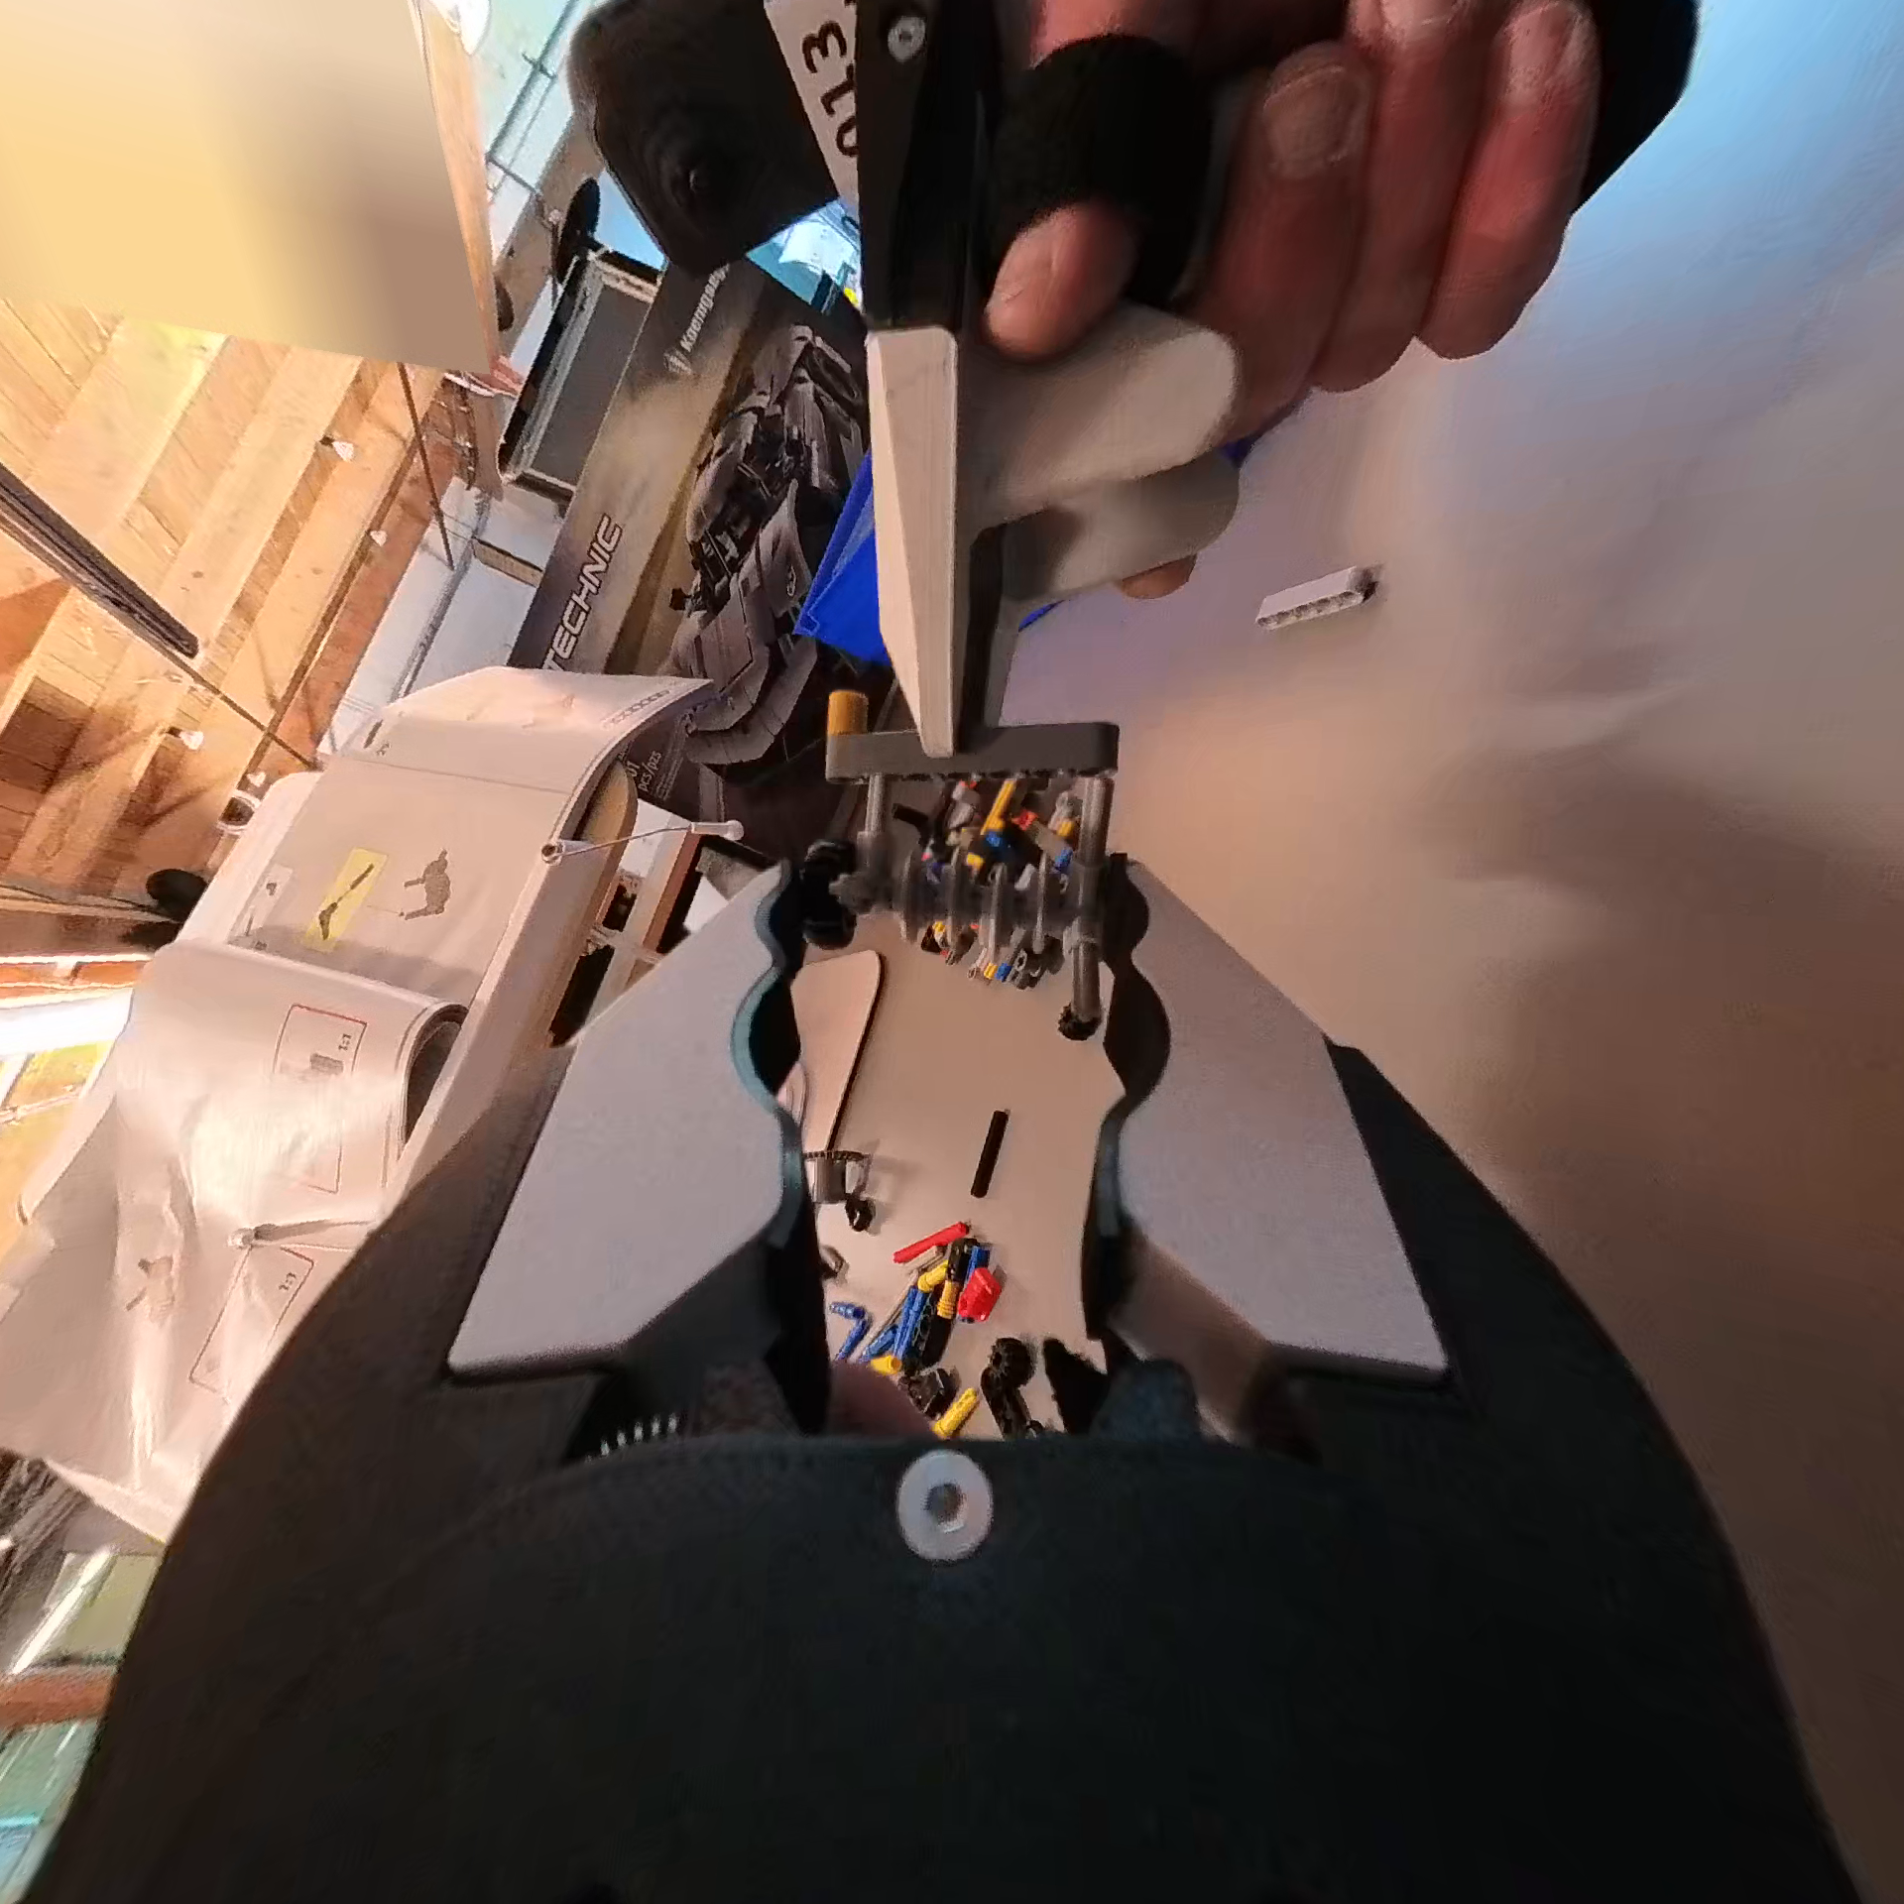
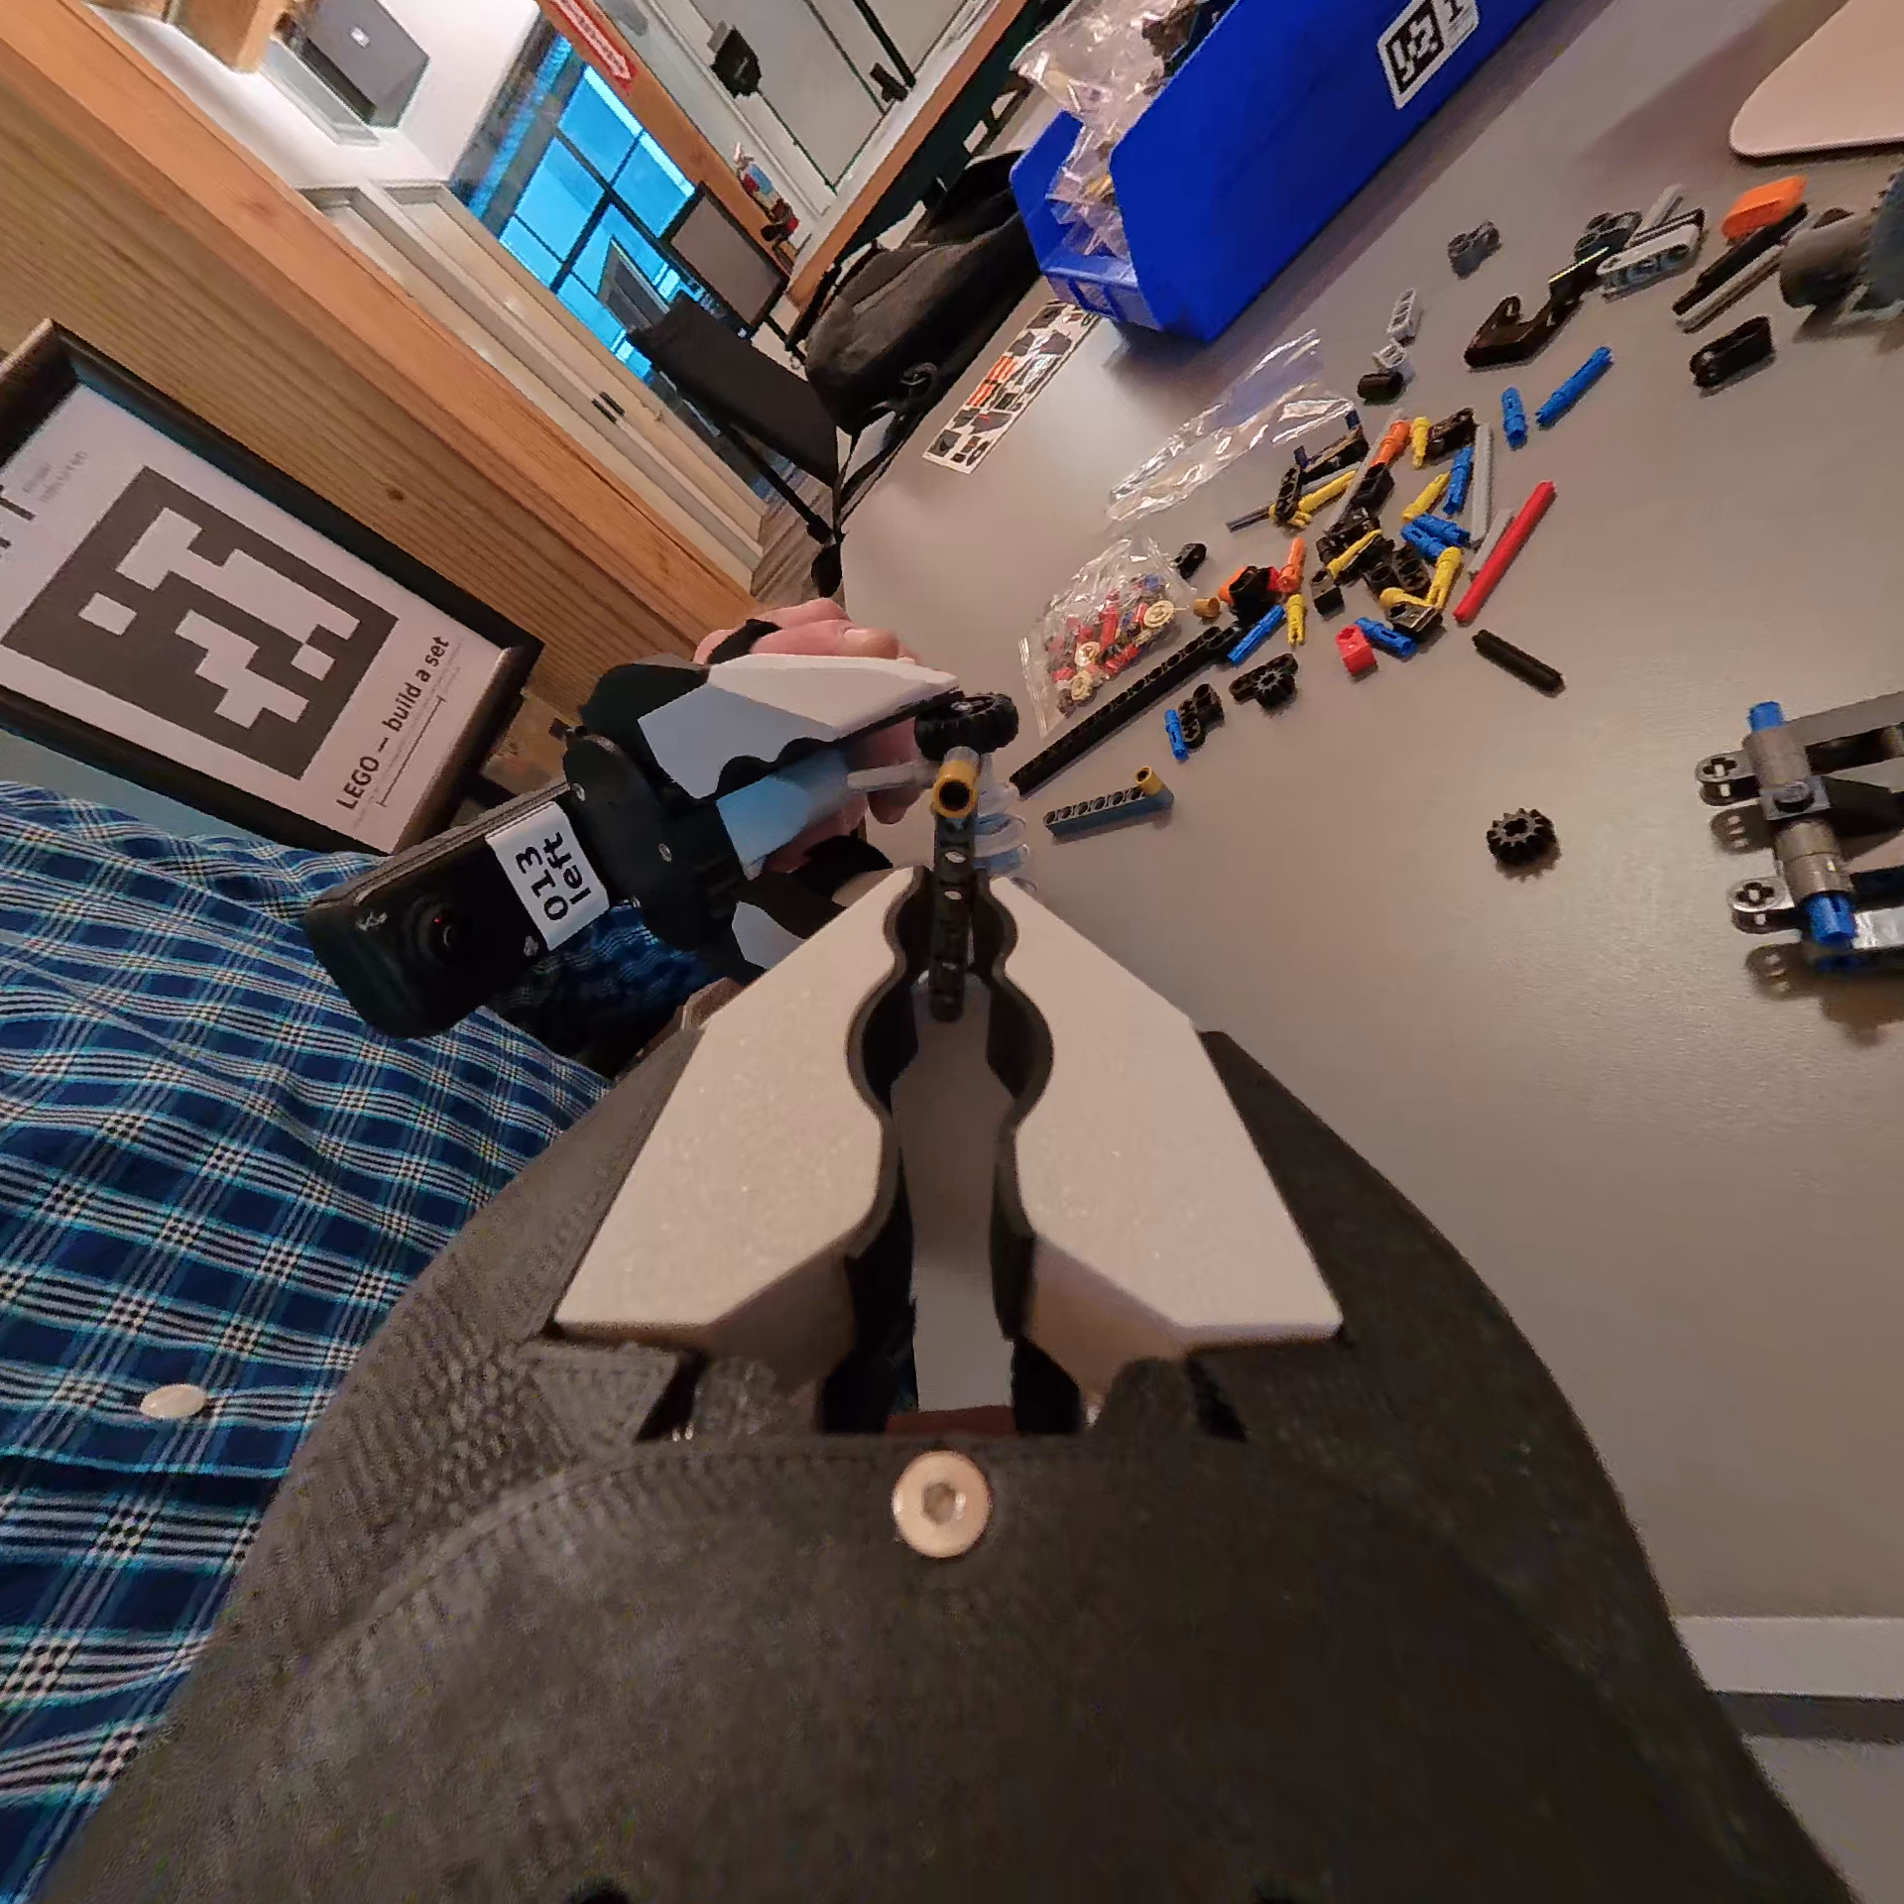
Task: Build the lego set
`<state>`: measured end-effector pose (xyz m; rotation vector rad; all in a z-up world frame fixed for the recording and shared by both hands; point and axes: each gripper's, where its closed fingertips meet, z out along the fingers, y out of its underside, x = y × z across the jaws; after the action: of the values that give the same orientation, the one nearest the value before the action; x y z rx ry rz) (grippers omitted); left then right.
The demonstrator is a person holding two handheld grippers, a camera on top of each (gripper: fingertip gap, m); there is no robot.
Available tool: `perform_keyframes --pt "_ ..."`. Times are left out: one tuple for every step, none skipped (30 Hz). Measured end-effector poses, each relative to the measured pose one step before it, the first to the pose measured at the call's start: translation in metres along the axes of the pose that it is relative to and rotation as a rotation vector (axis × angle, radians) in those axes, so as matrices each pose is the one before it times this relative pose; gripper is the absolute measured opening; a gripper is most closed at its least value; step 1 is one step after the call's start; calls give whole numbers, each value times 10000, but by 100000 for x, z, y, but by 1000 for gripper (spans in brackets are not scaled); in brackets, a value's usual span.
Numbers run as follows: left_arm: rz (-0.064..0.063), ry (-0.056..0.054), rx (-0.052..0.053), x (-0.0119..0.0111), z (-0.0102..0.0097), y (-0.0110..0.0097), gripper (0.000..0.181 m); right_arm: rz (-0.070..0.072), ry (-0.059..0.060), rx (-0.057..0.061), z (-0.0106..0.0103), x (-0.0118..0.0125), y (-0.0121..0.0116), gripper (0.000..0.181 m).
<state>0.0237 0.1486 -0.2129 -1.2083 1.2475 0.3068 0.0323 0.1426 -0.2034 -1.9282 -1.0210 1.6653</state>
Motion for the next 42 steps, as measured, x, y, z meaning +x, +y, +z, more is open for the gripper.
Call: perform_keyframes --pt "-31 -55 -65 -57 70 2 56 40 22 65 -10 25 -67 4" --pt "-9 -8 -68 36 57 19 56 19 43 6 -15 62 -2 4" --pt "13 2 -77 35 68 44 56 -12 51 -8 -16 80 14 4" --pt "20 2 -48 28 47 38 56 -18 30 -18 -13 54 25 4" --pt "24 -38 -32 -27 41 31 56 -15 14 26 -24 32 -40 4" --pt "4 23 -67 44 78 69 56 -22 52 -19 19 86 33 4" --pt "6 59 -113 103 107 114 56 -39 76 -50 30 107 87 4" --pt "74 13 -84 60 82 88 56 1 37 -23 12 99 49 4" --pt "93 -31 -76 -20 91 63 56 25 13 21 -22 88 -29 4" --pt "20 31 -100 43 94 74 56 8 29 -15 -4 99 30 5" --pt "-6 33 -93 34 101 51 56 14 36 -7 0 111 13 5" --pt "31 -37 -82 -32 97 41 56 12 24 24 -19 64 -58 4" --pt "47 -60 -68 -70 72 25 56 -31 30 30 -23 47 -82 4" --pt "2 -4 -79 -5 81 31 56 -51 45 -5 7 63 -21 5" --pt "-28 -6 -76 -22 68 52 56 -36 46 27 4 77 -49 5" --pt "-30 -10 -59 -12 66 49 56 6 21 27 1 62 -38 5" --pt "-33 -6 -74 19 63 46 56 -12 37 20 11 89 -11 4" --pt "-50 0 -111 44 66 79 56 -21 58 20 36 106 11 4" --pt "-47 -27 -116 11 78 83 56 -22 52 45 39 86 -36 4" --pt "-28 13 -107 42 44 68 55 -56 64 7 29 82 24 4" --pt "-43 -10 -103 -25 50 55 56 -61 54 56 16 41 -57 4" --pt "-74 14 -138 -15 47 69 56 -32 49 41 28 39 -41 4" --pt "-63 39 -156 29 56 73 56 -71 89 34 40 100 -31 4" --pt "-26 27 -129 0 48 64 56 -101 74 32 52 56 -37 4" --pt "-66 4 -111 -57 50 68 56 -93 71 62 38 35 -87 4" --pt "-115 35 -112 -16 54 65 56 -90 87 57 49 59 -63 4" --pt "-86 43 -98 5 50 62 56 -80 85 50 67 59 -43 4" --pt "-77 -4 -76 -50 29 22 55 -53 70 102 37 42 -100 4" --pt "-123 33 -87 -15 52 38 55 -67 102 100 37 79 -71 4" --pt "-141 79 -101 58 58 70 55 -96 107 66 53 57 9 4" --pt "-119 54 -76 44 57 44 55 -57 90 95 41 52 -19 4" --pt "-118 65 -58 59 52 46 55 -26 66 80 51 55 17 4" --pt "-144 82 -64 99 68 59 55 -87 82 42 35 83 53 4" --pt "-138 82 -43 122 59 57 55 -122 96 14 49 98 87 4" --pt "-94 68 -49 134 75 73 55 -65 51 -9 74 58 112 4" --pt "-98 45 -18 95 67 59 55 -5 15 8 37 54 71 4" --pt "-159 52 8 81 50 7 55 -10 14 20 14 84 21 4" --pt "-189 69 47 56 29 -73 55 -12 4 25 13 42 23 4" --pt "-177 89 25 36 3 -75 55 -41 -3 39 12 -14 12 5" --pt "-138 43 12 -30 7 -63 55 -56 8 71 -28 -23 -54 5" --pt "-120 44 13 -8 25 -49 55 -37 15 47 -45 12 -56 5" --pt "-79 41 -16 21 41 -4 55 -24 31 3 -9 54 3 5"
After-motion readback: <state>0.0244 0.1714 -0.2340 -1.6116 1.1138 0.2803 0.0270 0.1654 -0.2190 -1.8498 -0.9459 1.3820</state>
